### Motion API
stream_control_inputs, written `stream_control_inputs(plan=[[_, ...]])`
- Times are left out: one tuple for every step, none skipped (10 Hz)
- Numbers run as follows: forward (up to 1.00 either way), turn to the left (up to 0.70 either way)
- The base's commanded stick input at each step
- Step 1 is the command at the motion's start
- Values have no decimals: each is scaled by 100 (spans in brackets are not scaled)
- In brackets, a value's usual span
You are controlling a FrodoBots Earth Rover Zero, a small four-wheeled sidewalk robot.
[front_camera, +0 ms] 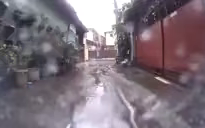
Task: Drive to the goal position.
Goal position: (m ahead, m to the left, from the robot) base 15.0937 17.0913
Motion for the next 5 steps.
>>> stream_control_inputs(plan=[[70,0],[70,0],[70,0],[70,0],[70,0]])
